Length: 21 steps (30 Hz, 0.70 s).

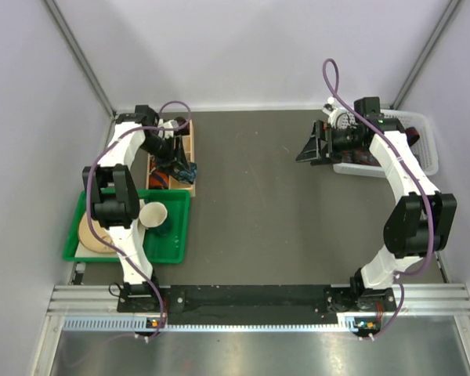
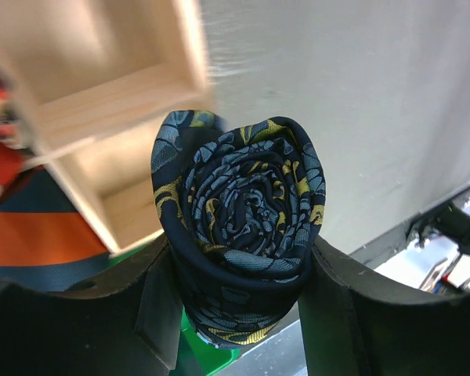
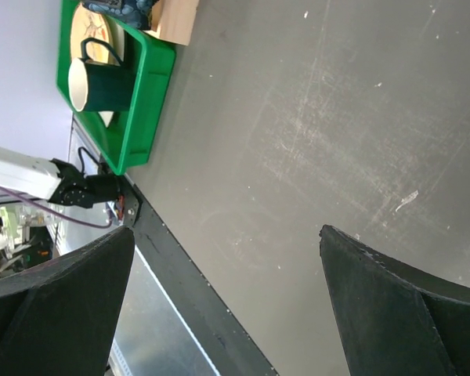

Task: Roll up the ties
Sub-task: Place the tie in the storage box.

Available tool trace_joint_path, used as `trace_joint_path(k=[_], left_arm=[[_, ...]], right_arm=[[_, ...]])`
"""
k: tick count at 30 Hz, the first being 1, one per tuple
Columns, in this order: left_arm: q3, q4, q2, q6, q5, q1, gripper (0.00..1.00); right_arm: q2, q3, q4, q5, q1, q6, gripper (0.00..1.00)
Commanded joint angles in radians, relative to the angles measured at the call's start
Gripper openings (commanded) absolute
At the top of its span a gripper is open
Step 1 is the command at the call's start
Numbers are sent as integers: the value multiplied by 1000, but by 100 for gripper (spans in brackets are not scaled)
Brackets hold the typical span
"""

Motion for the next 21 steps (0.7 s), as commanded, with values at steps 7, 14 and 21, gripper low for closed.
trace_joint_path(k=[7, 14, 21], left_arm=[[7, 17, 54, -74, -177, 14, 0], [-19, 30, 59, -120, -284, 15, 0], [-21, 39, 70, -187, -355, -17, 0]], right_arm=[[11, -4, -3, 36, 0, -33, 99], [23, 6, -9, 42, 1, -34, 99], [40, 10, -12, 48, 0, -37, 99]])
